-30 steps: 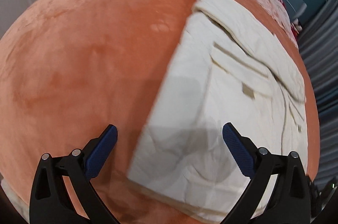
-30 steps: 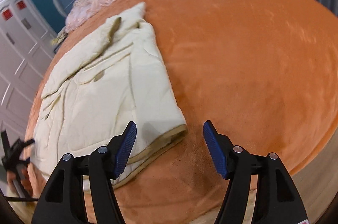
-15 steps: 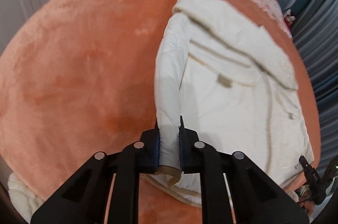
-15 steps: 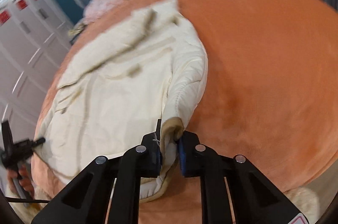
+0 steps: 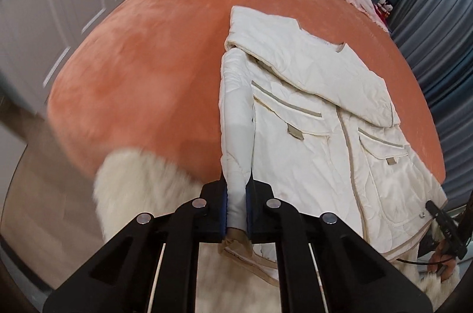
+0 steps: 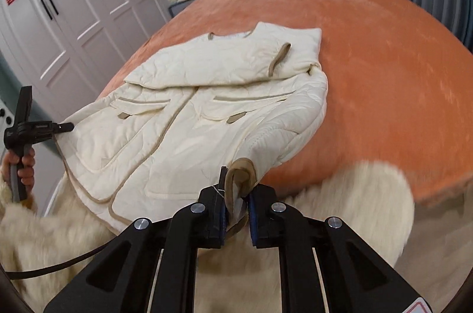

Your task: Fold large clothes

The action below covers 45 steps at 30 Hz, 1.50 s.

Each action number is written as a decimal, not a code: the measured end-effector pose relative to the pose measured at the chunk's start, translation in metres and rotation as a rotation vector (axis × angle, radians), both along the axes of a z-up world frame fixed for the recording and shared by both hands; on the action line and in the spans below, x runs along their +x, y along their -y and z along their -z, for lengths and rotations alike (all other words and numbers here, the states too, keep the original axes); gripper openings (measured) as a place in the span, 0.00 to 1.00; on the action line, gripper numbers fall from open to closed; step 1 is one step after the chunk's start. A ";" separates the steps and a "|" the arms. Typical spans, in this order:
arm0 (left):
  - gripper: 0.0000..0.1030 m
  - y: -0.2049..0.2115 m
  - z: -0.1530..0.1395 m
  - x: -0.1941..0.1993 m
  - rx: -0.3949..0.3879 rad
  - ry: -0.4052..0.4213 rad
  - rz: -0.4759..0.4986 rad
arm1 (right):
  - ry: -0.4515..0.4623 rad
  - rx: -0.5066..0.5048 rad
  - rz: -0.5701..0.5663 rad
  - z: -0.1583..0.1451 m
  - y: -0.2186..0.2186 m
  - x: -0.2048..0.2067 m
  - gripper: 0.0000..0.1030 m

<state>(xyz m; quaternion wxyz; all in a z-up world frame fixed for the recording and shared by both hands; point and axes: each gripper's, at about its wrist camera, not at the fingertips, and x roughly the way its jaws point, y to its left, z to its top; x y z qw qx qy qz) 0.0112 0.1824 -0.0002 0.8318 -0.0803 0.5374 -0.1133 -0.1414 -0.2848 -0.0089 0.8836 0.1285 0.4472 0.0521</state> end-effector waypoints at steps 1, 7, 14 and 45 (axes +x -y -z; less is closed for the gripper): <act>0.07 -0.004 -0.004 -0.008 -0.012 -0.007 -0.009 | -0.003 -0.004 0.001 0.000 -0.002 -0.005 0.10; 0.07 0.013 -0.051 0.027 -0.089 0.159 0.008 | 0.178 -0.053 0.022 -0.047 0.004 0.035 0.11; 0.09 0.071 -0.103 0.142 -0.048 0.373 0.000 | 0.400 -0.114 0.160 -0.110 0.035 0.171 0.20; 0.39 0.073 0.064 0.258 0.001 0.027 -0.085 | 0.076 -0.046 0.327 0.040 0.073 0.271 0.68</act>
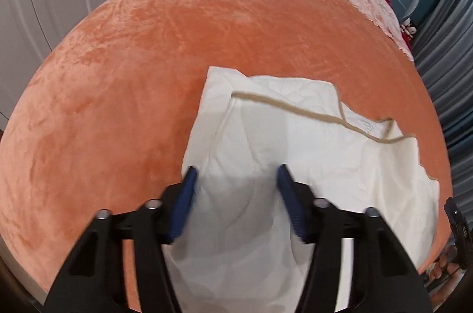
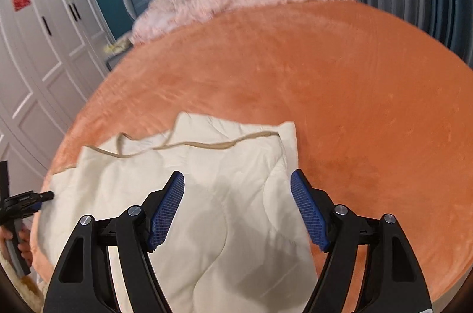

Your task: Fold large clothes

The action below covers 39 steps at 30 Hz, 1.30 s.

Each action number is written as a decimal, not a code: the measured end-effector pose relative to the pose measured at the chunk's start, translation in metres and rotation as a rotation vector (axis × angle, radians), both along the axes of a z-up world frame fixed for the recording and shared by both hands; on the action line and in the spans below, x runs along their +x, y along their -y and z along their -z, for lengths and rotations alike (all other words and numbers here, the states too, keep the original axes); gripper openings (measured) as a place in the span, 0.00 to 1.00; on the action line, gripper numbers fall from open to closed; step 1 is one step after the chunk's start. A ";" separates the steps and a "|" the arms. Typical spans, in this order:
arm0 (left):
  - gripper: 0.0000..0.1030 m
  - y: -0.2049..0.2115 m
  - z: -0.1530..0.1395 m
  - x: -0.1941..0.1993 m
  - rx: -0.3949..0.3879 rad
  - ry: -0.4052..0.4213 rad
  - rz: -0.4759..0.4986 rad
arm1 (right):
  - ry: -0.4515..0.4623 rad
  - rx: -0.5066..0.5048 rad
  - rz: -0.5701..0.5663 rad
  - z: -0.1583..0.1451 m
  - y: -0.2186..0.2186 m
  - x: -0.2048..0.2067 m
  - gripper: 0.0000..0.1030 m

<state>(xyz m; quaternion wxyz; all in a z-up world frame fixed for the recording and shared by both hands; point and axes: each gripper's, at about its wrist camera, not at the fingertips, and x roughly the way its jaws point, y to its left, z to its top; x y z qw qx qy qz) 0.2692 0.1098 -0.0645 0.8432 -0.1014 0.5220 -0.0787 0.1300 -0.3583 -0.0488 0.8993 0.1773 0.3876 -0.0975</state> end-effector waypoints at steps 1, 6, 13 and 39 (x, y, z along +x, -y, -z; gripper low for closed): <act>0.33 0.002 0.000 0.002 0.009 0.006 0.002 | -0.017 0.007 -0.007 0.005 0.001 0.006 0.58; 0.11 0.006 -0.018 0.005 0.029 0.076 -0.004 | -0.059 0.017 -0.086 0.012 -0.007 0.026 0.00; 0.08 0.006 -0.065 0.017 -0.029 0.197 -0.035 | 0.135 -0.077 -0.052 -0.057 -0.001 0.027 0.00; 0.00 0.026 -0.016 0.090 0.159 0.149 -0.100 | 0.034 -0.105 0.044 0.000 0.025 0.088 0.00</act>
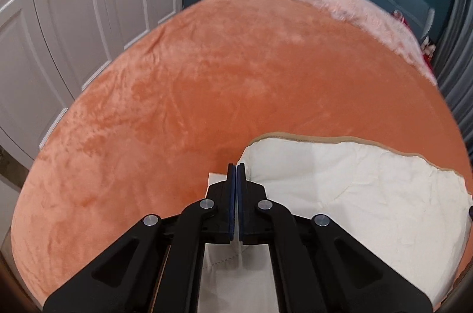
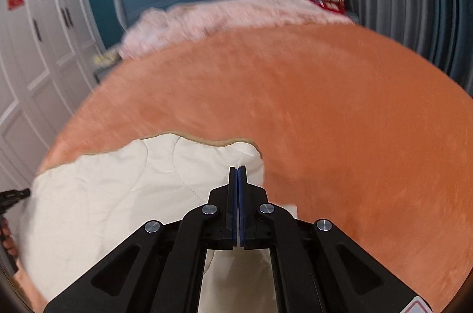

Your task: Fold large clothes

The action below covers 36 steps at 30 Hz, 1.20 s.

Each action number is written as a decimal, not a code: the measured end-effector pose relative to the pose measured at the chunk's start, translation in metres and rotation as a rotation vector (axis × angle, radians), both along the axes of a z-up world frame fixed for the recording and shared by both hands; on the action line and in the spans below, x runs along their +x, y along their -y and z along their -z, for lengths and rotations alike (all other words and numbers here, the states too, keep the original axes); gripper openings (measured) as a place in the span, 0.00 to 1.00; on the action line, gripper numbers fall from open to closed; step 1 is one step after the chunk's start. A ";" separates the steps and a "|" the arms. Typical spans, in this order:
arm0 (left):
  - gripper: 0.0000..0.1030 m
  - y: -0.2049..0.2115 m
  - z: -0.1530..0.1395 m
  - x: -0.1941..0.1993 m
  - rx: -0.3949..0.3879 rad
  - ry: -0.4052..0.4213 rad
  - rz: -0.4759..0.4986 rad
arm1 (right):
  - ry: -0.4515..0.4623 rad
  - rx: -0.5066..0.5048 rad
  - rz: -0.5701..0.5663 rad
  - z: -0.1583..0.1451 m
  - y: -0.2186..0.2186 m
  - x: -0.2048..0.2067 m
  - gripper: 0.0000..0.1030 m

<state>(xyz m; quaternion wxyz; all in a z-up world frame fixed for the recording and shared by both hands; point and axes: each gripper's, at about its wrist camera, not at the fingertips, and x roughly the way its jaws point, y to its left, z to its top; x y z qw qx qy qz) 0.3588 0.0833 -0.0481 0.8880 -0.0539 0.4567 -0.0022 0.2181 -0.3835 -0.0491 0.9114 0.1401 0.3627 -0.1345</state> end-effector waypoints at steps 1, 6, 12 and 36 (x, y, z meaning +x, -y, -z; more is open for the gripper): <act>0.00 0.003 0.008 0.002 0.024 -0.008 0.001 | -0.027 -0.005 0.002 0.012 -0.001 0.004 0.00; 0.00 0.009 0.056 0.006 0.127 -0.045 -0.012 | -0.114 -0.030 -0.012 0.058 -0.004 0.015 0.00; 0.00 0.012 0.079 -0.002 0.180 0.015 -0.060 | -0.129 -0.054 -0.009 0.083 -0.012 0.014 0.01; 0.07 0.141 -0.001 -0.052 0.008 0.021 0.223 | 0.000 0.009 -0.247 0.004 -0.152 0.032 0.09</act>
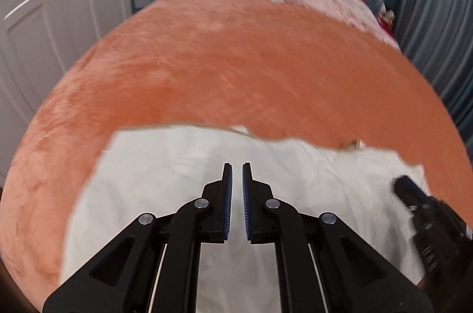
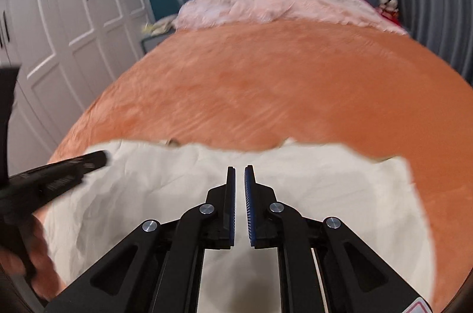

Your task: Fold large clothes

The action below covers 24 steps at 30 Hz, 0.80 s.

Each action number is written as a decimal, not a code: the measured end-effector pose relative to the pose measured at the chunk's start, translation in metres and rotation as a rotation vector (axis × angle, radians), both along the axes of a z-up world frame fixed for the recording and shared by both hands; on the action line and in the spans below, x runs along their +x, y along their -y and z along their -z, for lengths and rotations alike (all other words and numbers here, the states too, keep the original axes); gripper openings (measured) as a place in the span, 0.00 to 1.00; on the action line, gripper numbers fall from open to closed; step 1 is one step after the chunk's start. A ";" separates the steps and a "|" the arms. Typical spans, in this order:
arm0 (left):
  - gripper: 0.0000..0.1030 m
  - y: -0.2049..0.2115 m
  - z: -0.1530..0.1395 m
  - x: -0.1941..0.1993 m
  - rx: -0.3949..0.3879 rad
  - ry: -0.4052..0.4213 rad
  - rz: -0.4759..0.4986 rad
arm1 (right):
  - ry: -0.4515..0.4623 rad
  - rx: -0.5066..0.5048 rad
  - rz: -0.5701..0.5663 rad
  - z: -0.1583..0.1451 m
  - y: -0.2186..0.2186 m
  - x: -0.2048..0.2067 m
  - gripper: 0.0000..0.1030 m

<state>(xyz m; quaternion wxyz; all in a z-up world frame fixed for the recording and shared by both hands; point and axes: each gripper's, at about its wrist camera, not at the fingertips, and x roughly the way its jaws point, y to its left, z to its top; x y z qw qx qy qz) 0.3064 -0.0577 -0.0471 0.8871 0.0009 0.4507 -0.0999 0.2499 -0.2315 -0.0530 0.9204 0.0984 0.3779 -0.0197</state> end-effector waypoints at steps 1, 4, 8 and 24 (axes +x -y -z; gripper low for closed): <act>0.07 0.006 0.008 0.003 0.008 -0.018 0.004 | -0.022 0.002 0.001 0.009 -0.002 0.006 0.09; 0.07 0.017 0.039 0.012 0.037 -0.053 -0.005 | -0.081 -0.006 0.017 0.038 0.000 0.016 0.09; 0.07 0.017 0.065 0.016 0.026 -0.036 -0.018 | -0.084 0.053 0.037 0.066 0.013 0.015 0.00; 0.05 0.030 0.085 0.011 0.114 0.078 -0.027 | -0.046 -0.005 0.051 0.083 0.002 0.017 0.00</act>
